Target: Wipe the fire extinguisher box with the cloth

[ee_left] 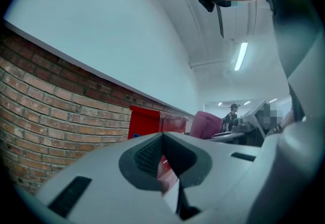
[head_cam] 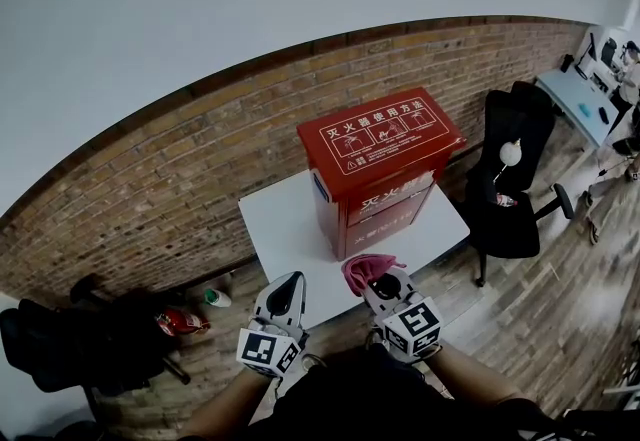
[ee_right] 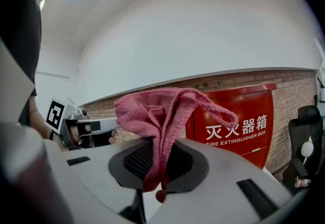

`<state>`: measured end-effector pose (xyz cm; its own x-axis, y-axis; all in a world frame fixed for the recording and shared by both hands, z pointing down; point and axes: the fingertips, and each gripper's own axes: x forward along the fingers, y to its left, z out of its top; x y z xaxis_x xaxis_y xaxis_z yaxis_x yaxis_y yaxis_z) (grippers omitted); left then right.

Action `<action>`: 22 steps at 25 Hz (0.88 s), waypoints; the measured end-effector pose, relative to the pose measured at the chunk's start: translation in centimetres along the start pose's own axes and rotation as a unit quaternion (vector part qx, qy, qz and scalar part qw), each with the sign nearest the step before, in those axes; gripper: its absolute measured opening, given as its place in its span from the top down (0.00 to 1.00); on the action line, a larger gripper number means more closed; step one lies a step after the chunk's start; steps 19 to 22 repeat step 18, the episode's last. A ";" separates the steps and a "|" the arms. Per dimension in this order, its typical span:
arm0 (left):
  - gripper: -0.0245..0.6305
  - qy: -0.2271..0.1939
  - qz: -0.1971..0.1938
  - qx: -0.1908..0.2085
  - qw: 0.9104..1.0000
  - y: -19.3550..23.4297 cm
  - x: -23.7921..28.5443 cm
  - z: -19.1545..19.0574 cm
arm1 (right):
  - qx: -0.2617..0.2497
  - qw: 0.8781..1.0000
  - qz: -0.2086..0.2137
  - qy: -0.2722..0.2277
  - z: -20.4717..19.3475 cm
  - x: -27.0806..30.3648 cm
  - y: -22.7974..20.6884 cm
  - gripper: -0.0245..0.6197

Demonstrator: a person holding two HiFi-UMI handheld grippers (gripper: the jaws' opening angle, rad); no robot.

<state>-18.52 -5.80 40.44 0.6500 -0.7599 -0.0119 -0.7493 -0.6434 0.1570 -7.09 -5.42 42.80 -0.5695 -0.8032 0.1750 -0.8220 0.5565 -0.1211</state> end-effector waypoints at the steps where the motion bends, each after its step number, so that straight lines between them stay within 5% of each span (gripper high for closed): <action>1: 0.94 0.000 -0.001 0.001 1.000 0.0 0.1 0.1 | 0.000 1.000 0.002 0.001 0.1 0.0 0.0 0.87; 14: 0.93 0.003 -0.036 -0.007 0.999 -1.4 0.2 -0.6 | 0.001 0.999 0.052 0.003 0.1 0.2 1.1 0.87; 18: 0.80 0.011 -0.075 -0.018 0.997 -2.6 0.4 -0.8 | -0.003 0.997 0.076 0.014 0.4 -0.1 1.5 0.87; 22: 0.80 0.011 -0.075 -0.018 0.997 -2.6 0.4 -0.8 | -0.003 0.997 0.076 0.014 0.4 -0.1 1.5 0.87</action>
